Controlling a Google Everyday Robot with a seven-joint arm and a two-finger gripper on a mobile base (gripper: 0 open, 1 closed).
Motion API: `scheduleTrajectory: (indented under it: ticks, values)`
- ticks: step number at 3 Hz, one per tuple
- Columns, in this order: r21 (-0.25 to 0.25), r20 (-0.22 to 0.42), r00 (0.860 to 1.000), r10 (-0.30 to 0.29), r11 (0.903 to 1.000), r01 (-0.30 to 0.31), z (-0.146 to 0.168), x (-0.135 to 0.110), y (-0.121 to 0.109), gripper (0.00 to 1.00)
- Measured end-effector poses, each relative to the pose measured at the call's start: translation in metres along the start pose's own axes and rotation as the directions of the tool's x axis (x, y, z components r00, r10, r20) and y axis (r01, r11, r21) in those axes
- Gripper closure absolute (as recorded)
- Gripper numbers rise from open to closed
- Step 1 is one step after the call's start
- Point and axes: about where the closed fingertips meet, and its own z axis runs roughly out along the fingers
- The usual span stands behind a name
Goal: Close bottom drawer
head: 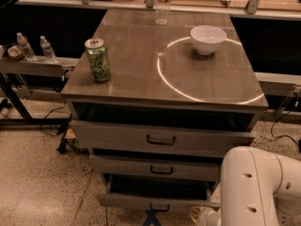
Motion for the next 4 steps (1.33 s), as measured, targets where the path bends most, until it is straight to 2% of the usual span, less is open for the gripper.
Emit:
scheduleTrajectory:
  ticks: [1,2,3,4]
  values:
    - [0.047,0.020,1.000,0.011,0.9988,-0.012,0.008,0.004,-0.011,1.00]
    - [0.108,0.071,0.997,0.013,0.9939,-0.021,0.009,-0.009,-0.031,1.00]
    - [0.173,0.137,0.990,0.011,0.9843,-0.035,0.012,-0.035,-0.058,1.00]
    - [0.209,0.202,0.979,0.009,0.9765,-0.052,0.026,-0.066,-0.077,1.00]
